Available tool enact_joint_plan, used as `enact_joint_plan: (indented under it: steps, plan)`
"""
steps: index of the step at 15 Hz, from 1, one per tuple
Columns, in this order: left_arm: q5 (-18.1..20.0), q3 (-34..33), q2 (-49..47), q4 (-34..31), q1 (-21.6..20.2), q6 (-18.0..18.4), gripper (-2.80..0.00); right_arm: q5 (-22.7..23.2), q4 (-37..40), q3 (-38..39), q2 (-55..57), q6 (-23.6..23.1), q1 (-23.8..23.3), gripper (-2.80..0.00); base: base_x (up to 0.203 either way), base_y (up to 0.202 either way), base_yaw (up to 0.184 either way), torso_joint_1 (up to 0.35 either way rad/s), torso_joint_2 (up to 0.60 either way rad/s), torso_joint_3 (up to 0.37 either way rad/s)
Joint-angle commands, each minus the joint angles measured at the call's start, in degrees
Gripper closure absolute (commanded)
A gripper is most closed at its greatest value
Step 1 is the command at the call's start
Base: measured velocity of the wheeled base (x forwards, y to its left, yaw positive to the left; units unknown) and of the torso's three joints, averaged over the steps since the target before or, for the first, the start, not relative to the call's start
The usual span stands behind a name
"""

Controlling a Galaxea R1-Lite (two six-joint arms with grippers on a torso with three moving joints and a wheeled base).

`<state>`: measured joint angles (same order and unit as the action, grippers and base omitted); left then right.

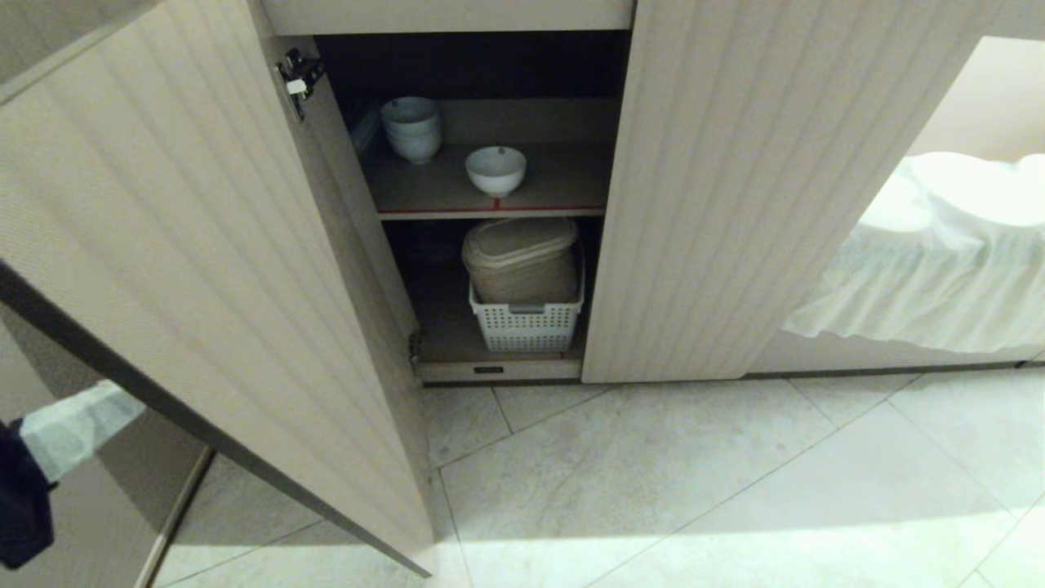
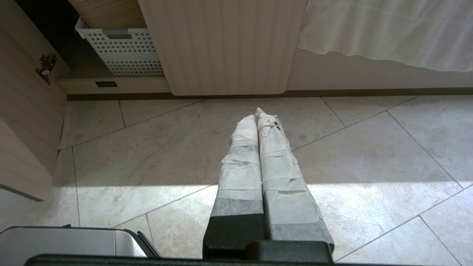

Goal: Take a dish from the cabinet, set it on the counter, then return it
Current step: Close the cabinet door

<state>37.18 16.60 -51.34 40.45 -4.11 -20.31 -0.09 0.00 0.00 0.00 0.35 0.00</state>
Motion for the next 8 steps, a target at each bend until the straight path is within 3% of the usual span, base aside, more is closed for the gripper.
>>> enact_joint_plan:
  steps: [1, 4, 8]
  plan:
    - [0.0, 2.9, -10.5, 3.1, 3.6, 0.1, 0.00, 0.0, 0.0, 0.0, 0.0, 0.0, 0.1, 0.00, 0.000, 0.000, 0.000, 0.000, 0.00, 0.000]
    - [-2.2, 9.8, -21.8, 7.6, 8.8, 0.2, 0.00, 0.0, 0.0, 0.0, 0.0, 0.0, 0.0, 0.00, 0.000, 0.000, 0.000, 0.000, 0.00, 0.000]
    - [-9.8, 24.8, -37.2, 11.7, 17.9, 0.1, 0.00, 0.0, 0.0, 0.0, 0.0, 0.0, 0.0, 0.00, 0.000, 0.000, 0.000, 0.000, 0.00, 0.000]
